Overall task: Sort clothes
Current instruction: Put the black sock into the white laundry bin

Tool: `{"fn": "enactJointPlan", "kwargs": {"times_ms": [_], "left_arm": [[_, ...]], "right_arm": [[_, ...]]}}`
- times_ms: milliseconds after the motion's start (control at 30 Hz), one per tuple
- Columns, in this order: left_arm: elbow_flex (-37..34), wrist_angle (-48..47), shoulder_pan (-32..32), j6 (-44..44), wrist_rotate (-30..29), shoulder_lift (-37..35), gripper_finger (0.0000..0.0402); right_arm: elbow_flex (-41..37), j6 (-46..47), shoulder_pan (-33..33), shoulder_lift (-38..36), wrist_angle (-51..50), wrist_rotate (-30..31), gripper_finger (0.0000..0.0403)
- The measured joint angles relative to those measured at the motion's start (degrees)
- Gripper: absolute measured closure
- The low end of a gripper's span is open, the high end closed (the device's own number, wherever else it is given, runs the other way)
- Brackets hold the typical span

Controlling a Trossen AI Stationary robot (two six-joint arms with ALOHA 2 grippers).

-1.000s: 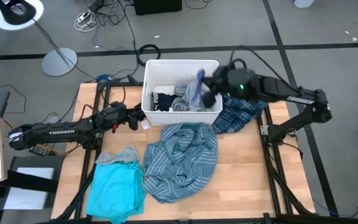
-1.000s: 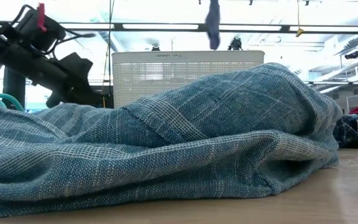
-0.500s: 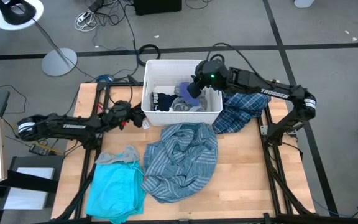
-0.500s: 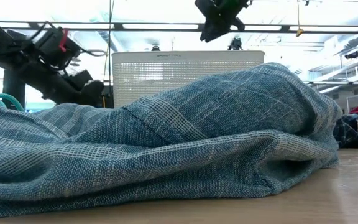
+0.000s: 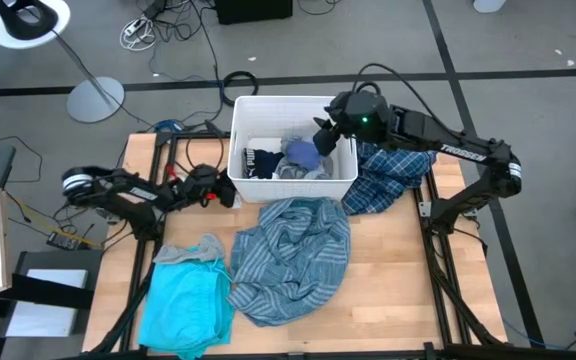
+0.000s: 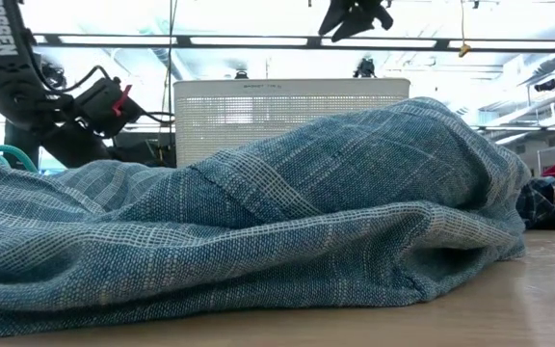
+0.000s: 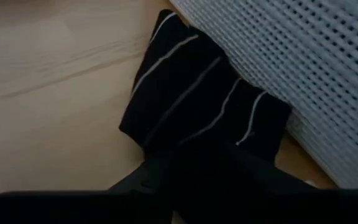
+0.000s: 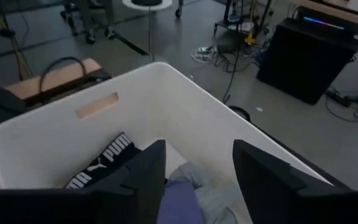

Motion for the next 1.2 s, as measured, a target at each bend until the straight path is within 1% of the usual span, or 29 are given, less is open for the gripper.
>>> {"fn": "enactJointPlan", "kwargs": {"times_ms": [67, 167, 200, 267, 333, 467, 567, 700, 767, 833, 933, 1033, 1133, 1200], "left_arm": [[0.1, 0.9, 0.0, -0.8, -0.1, 2.0, 0.0305], [0.1, 1.0, 0.0, -1.1, 0.9, 2.5, 0.0377], [0.1, 0.7, -0.1, -1.2, 1.2, 2.1, 0.0387], [0.0, -0.3, -0.2, -1.4, 2.5, 0.2, 0.0393], [-0.1, -1.7, -0.2, -1.5, 3.5, -2.0, 0.0397], [-0.3, -8.0, -0.3, -1.5, 4.1, -8.4, 0.0399], [-0.3, -15.4, -0.3, -1.5, 2.8, -14.2, 0.04], [-0.3, -21.4, -0.3, -1.7, 2.8, -22.4, 0.04], [-0.3, -23.3, -0.5, -1.8, 3.1, -26.6, 0.04], [0.6, -27.4, -0.7, -1.8, 2.4, -31.2, 0.0401], [3.7, -36.7, -0.7, -1.1, 0.3, -37.2, 0.0401], [8.7, -47.0, -1.0, 0.8, -3.0, -42.1, 0.0401], [14.2, -53.4, -1.9, 2.8, -5.3, -45.8, 0.0401], [18.2, -54.9, -2.6, 4.3, -5.4, -47.1, 0.0401]], "right_arm": [[0.0, 0.0, 0.5, -0.5, -1.2, 0.0, 0.0216], [0.0, 0.0, 1.3, -1.0, -3.9, 0.0, 0.0217], [0.0, 0.2, 1.6, -1.1, -5.3, 0.0, 0.0217], [0.0, 2.2, 2.1, -1.3, -9.3, 0.0, 0.0217], [0.0, 5.6, 2.5, -1.5, -15.5, 0.0, 0.0217], [-0.1, 11.4, 5.0, -1.6, -27.2, 1.5, 0.0218], [-1.1, 14.4, 8.7, -1.6, -31.9, 5.5, 0.0218], [-3.3, 19.3, 14.5, -2.1, -35.7, 11.3, 0.0218], [-4.7, 22.9, 17.7, -2.7, -38.3, 13.6, 0.0218], [-6.0, 28.1, 21.5, -3.4, -41.1, 16.5, 0.0218], [-8.3, 37.5, 27.6, -5.3, -45.7, 20.7, 0.0222], [-10.9, 47.2, 33.9, -7.3, -49.1, 22.1, 0.0226], [-14.5, 54.9, 40.2, -9.2, -49.5, 22.2, 0.0229], [-17.4, 59.4, 43.9, -9.7, -48.4, 22.2, 0.0229]]}}
